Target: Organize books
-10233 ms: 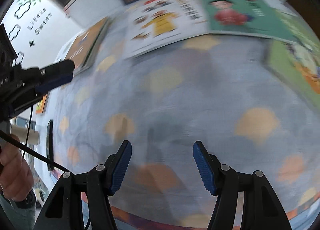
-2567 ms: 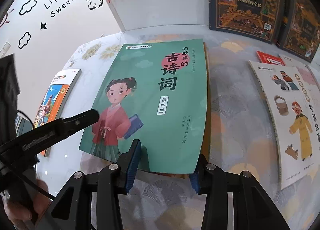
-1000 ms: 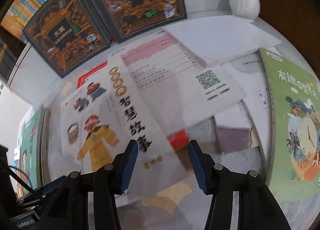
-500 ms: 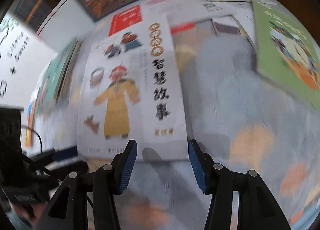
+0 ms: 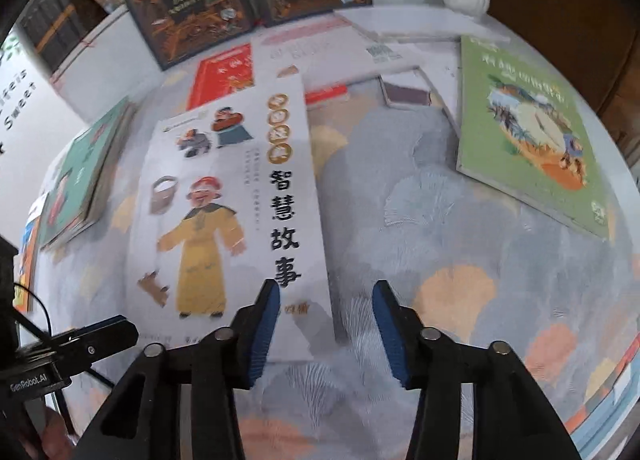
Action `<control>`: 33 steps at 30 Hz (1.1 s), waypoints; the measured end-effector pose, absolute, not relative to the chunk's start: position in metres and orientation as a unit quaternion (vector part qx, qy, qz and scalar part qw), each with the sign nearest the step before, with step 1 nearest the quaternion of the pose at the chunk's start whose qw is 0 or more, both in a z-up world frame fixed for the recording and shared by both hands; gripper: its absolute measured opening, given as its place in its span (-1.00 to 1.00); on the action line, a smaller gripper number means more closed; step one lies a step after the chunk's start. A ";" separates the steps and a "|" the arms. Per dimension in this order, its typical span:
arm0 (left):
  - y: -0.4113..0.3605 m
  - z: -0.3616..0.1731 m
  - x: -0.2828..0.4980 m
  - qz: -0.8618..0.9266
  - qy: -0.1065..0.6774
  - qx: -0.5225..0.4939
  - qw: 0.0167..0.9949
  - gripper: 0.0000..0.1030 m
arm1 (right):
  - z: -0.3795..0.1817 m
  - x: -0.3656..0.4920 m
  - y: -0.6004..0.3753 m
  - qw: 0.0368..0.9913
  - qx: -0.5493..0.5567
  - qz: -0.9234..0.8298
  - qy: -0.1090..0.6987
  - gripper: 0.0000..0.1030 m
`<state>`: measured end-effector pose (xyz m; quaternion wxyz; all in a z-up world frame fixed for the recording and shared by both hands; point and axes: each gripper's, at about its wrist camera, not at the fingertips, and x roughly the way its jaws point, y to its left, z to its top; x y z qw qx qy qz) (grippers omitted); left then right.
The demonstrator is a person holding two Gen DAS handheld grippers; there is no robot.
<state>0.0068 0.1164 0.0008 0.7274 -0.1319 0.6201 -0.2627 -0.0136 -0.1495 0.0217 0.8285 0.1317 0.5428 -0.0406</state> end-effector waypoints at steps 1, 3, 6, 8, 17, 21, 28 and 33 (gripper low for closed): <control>0.115 0.000 0.009 -0.261 0.619 -0.131 0.729 -0.43 | 0.016 -0.012 -0.151 0.821 0.146 -0.039 0.550 -0.22; 0.111 0.000 0.010 -0.261 0.617 -0.128 0.731 -0.43 | 0.017 -0.014 -0.149 0.826 0.156 -0.035 0.540 -0.22; 0.110 -0.001 0.011 -0.265 0.615 -0.129 0.731 -0.43 | 0.016 -0.025 -0.142 0.826 0.169 -0.007 0.538 -0.22; 0.112 -0.003 0.015 -0.268 0.615 -0.142 0.728 -0.43 | 0.015 -0.029 -0.141 0.829 0.168 -0.004 0.534 -0.21; 0.121 0.011 0.022 -0.374 0.582 -0.323 0.646 -0.43 | 0.014 -0.038 -0.163 0.811 0.260 0.019 0.523 -0.20; 0.109 -0.002 0.029 -0.321 0.608 -0.258 0.679 -0.55 | 0.016 -0.039 -0.164 0.809 0.266 0.023 0.524 -0.19; 0.095 -0.010 0.031 -0.294 0.611 -0.248 0.692 -0.79 | 0.015 -0.039 -0.172 0.794 0.284 0.032 0.537 -0.13; 0.095 -0.004 0.046 -0.330 0.613 -0.341 0.632 -0.79 | 0.000 -0.052 -0.206 0.725 0.427 0.064 0.537 -0.07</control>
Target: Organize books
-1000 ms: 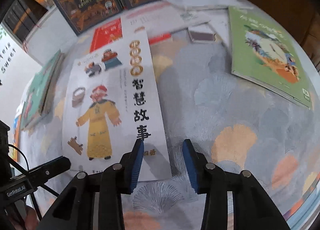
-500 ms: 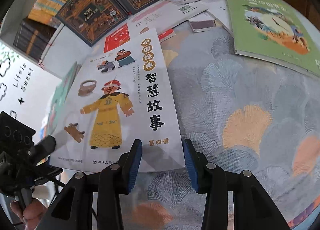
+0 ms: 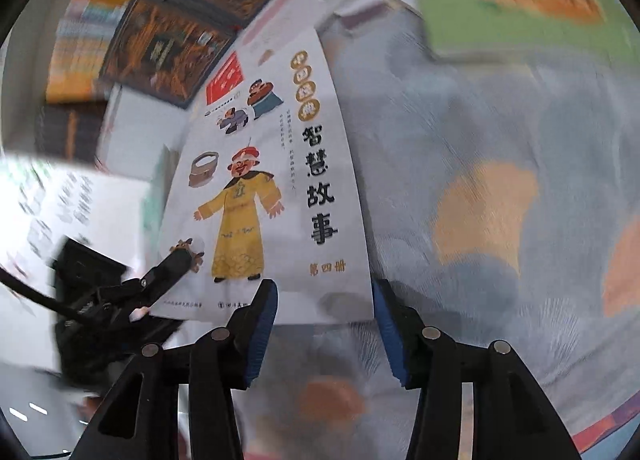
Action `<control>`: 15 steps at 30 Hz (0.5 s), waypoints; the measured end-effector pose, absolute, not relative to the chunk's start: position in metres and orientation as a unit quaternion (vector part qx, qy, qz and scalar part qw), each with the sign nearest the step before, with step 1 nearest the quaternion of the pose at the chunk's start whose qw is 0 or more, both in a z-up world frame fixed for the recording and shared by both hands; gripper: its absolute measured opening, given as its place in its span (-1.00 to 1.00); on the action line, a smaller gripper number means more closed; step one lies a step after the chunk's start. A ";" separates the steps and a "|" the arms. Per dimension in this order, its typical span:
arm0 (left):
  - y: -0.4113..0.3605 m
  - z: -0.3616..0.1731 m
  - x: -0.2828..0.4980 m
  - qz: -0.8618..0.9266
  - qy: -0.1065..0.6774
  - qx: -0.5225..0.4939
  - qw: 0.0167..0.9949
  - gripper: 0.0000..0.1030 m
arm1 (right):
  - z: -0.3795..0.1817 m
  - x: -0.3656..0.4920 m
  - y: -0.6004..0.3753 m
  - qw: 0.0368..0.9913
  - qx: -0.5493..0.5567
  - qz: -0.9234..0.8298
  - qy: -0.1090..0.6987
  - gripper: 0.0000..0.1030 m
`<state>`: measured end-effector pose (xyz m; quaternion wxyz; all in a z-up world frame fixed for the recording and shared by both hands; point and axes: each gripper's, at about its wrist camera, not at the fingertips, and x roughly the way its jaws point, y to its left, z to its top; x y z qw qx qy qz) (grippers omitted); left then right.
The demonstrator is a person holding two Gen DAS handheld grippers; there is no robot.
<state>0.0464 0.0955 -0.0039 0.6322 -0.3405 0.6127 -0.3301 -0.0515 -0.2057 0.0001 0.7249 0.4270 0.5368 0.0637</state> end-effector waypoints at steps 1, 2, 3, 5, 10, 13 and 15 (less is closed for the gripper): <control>0.093 -0.002 0.048 -0.335 0.614 -0.348 0.624 -0.79 | -0.006 -0.055 -0.213 0.708 0.459 0.073 0.531 -0.06; 0.091 -0.002 0.050 -0.340 0.616 -0.356 0.615 -0.79 | -0.011 -0.058 -0.218 0.695 0.484 0.079 0.525 -0.06; 0.088 -0.002 0.052 -0.344 0.618 -0.367 0.605 -0.79 | -0.018 -0.062 -0.224 0.679 0.514 0.087 0.517 -0.05; 0.082 -0.006 0.055 -0.349 0.624 -0.393 0.578 -0.79 | -0.028 -0.066 -0.232 0.655 0.557 0.100 0.500 -0.02; 0.081 -0.009 0.056 -0.351 0.632 -0.421 0.548 -0.79 | -0.041 -0.059 -0.240 0.625 0.616 0.119 0.465 -0.02; 0.081 -0.014 0.055 -0.345 0.643 -0.419 0.540 -0.79 | -0.037 -0.045 -0.236 0.634 0.605 0.128 0.463 -0.28; 0.081 -0.014 0.055 -0.336 0.648 -0.403 0.552 -0.79 | -0.036 -0.040 -0.232 0.640 0.597 0.117 0.469 -0.35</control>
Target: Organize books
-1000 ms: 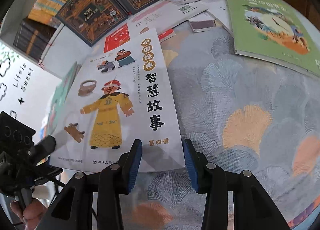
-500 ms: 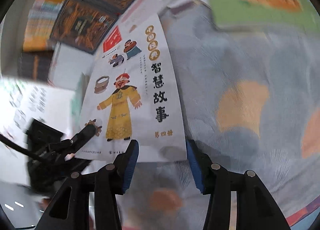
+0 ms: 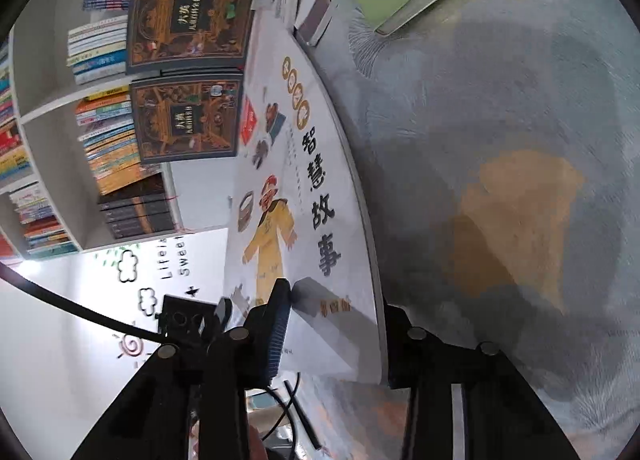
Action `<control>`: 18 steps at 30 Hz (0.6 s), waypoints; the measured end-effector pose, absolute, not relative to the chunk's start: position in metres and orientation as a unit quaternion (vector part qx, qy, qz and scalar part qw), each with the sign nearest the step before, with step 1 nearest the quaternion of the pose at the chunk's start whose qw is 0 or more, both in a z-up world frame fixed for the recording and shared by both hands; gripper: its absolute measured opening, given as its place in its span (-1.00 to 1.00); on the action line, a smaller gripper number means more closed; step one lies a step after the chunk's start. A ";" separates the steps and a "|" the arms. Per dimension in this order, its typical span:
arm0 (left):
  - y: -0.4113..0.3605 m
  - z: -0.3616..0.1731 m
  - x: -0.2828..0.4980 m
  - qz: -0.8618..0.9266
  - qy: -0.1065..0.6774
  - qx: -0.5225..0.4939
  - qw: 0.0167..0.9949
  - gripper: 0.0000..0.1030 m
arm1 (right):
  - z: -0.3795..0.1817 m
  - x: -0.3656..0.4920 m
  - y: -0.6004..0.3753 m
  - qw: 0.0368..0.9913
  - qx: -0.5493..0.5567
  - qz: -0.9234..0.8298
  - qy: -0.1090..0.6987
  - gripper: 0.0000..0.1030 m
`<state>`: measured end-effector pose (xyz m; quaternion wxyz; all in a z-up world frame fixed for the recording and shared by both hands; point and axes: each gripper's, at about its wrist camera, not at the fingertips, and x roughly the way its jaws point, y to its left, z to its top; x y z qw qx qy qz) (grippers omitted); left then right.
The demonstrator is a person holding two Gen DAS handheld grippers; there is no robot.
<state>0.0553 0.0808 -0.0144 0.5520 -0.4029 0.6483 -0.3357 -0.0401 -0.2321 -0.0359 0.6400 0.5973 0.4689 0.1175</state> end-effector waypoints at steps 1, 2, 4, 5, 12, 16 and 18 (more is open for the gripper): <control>0.082 -0.014 0.055 -0.331 0.651 -0.388 0.562 -0.79 | -0.034 -0.039 -0.230 0.649 0.586 0.111 0.473 -0.43; 0.082 -0.012 0.054 -0.327 0.653 -0.368 0.576 -0.80 | -0.032 -0.037 -0.227 0.658 0.572 0.107 0.478 -0.45; 0.079 -0.005 0.052 -0.319 0.654 -0.311 0.611 -0.80 | -0.020 -0.036 -0.219 0.693 0.516 0.090 0.495 -0.46; 0.076 -0.001 0.050 -0.316 0.652 -0.280 0.630 -0.80 | -0.010 -0.036 -0.213 0.715 0.478 0.079 0.504 -0.48; 0.056 0.029 0.027 -0.321 0.612 -0.125 0.712 -0.80 | 0.041 -0.042 -0.161 0.816 0.235 0.028 0.527 -0.49; 0.058 0.047 0.009 -0.336 0.578 -0.088 0.738 -0.79 | 0.061 -0.050 -0.130 0.840 0.125 0.036 0.526 -0.48; 0.061 0.052 0.006 -0.338 0.569 -0.087 0.744 -0.79 | 0.070 -0.055 -0.116 0.850 0.083 0.042 0.519 -0.49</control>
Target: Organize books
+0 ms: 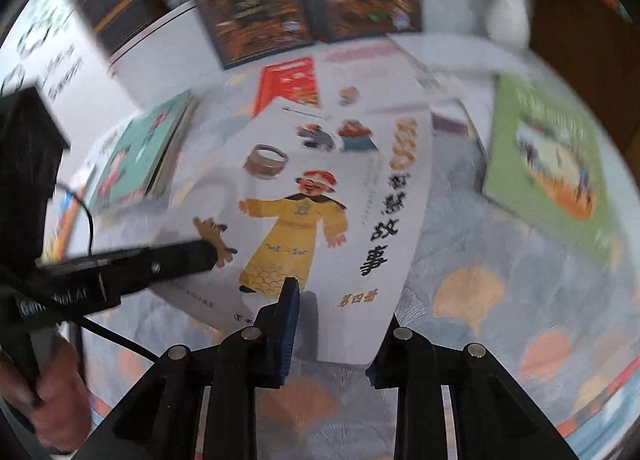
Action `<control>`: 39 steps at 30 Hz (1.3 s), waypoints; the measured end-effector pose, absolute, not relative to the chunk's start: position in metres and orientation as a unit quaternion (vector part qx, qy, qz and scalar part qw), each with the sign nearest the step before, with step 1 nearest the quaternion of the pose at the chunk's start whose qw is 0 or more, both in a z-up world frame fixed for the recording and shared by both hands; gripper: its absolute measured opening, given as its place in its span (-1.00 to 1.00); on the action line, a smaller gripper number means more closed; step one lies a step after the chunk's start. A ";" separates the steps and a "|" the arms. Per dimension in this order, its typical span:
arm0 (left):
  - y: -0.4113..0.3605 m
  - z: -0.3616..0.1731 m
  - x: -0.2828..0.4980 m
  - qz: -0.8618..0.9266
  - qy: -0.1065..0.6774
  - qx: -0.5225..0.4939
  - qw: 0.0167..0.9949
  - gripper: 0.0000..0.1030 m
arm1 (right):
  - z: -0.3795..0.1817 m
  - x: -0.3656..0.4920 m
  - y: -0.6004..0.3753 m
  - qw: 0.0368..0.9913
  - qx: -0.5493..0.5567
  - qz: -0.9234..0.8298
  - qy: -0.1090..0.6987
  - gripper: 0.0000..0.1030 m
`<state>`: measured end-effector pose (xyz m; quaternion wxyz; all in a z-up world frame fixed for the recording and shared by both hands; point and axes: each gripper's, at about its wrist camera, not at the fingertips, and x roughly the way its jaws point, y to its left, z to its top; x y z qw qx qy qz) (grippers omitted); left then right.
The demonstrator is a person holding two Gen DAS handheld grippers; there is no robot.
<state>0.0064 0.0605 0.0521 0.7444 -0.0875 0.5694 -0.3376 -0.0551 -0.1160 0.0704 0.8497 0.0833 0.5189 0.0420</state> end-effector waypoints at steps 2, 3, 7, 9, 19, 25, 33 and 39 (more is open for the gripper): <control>0.069 0.057 0.004 -0.343 0.562 -0.094 0.747 -0.79 | 0.075 -0.058 -0.110 0.851 0.079 0.048 0.516 -0.49; 0.072 0.060 0.002 -0.344 0.558 -0.097 0.748 -0.79 | 0.078 -0.059 -0.108 0.852 0.081 0.051 0.515 -0.49; 0.091 0.075 -0.002 -0.352 0.539 -0.110 0.758 -0.74 | 0.095 -0.061 -0.096 0.861 0.066 0.061 0.500 -0.49; 0.098 0.082 -0.001 -0.353 0.529 -0.122 0.762 -0.71 | 0.107 -0.057 -0.086 0.868 0.055 0.066 0.489 -0.49; 0.189 0.124 0.028 -0.294 0.466 -0.184 0.814 -0.70 | 0.153 -0.003 -0.007 0.884 0.013 0.145 0.444 -0.48; 0.247 0.125 0.056 -0.231 0.454 -0.195 0.838 -0.69 | 0.142 0.046 0.050 0.869 0.014 0.195 0.455 -0.47; 0.297 0.100 0.095 -0.176 0.465 -0.230 0.837 -0.68 | 0.113 0.103 0.106 0.848 0.018 0.203 0.490 -0.43; 0.318 0.071 0.112 -0.128 0.492 -0.253 0.823 -0.67 | 0.089 0.132 0.119 0.828 0.036 0.204 0.521 -0.32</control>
